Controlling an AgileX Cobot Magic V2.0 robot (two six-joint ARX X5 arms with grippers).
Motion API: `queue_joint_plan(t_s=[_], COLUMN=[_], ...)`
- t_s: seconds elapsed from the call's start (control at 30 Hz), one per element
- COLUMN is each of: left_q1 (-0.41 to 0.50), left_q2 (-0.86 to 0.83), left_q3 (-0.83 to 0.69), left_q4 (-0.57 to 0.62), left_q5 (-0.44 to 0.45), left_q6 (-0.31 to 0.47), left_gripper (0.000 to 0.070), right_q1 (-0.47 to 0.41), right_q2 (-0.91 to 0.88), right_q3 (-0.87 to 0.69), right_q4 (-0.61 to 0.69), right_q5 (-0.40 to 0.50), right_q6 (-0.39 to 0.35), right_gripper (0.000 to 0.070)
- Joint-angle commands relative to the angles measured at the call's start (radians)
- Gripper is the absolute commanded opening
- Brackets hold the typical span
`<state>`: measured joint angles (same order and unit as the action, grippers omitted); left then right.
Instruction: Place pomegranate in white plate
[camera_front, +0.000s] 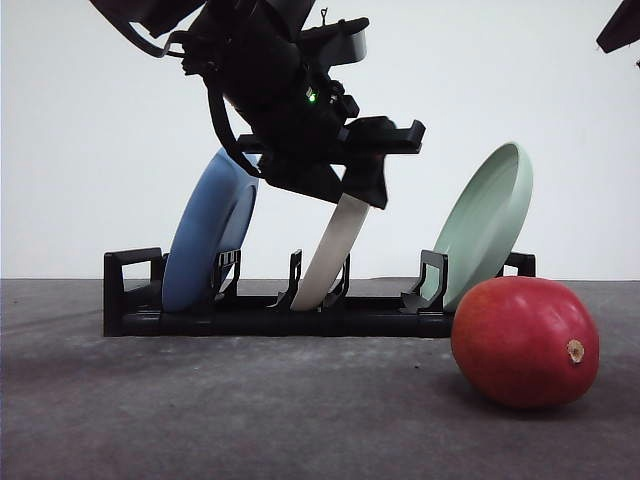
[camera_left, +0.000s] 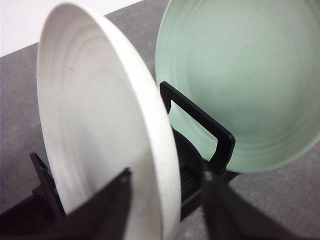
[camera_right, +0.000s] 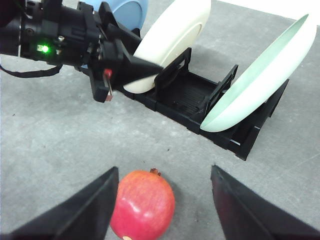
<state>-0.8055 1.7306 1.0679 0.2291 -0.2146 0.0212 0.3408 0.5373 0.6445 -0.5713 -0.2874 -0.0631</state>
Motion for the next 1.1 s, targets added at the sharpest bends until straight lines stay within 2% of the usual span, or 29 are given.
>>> queue_joint_plan(t_s=[0.0,0.17,0.4,0.67,0.87,1.07], left_q1=[-0.006,-0.006,-0.006,-0.006,-0.007,-0.008], left_q2=[0.019,0.018,-0.008,-0.092,-0.173,-0.267], left_q3=[0.021,0.021,0.022,0.022,0.022,0.022], left_q4=[0.012,0.01,0.001,-0.012,-0.076,-0.154], left_q5=[-0.006,-0.005,-0.005,0.001,0.056,0.164], left_q6=[-0.016,-0.046,-0.167,-0.225,-0.272,-0.338], left_gripper=[0.0035,0.0014,0.0014,0.0013,0.0013,0.0013], right_q1=[0.006,0.006,0.006,0.006,0.006,0.006], right_q2=[0.003,0.003,0.003,0.003,0.003,0.003], right_q3=[0.019,0.019,0.019,0.019,0.019,0.019], right_q4=[0.01,0.01,0.01,0.01,0.01,0.01], right_q5=[0.0,0.0,0.0,0.0,0.0,0.0], right_q6=[-0.001,-0.001,-0.001,-0.001,0.0,0.0], right_gripper=[0.0371,0.0371,0.0371,0.0371,0.0371,0.0371])
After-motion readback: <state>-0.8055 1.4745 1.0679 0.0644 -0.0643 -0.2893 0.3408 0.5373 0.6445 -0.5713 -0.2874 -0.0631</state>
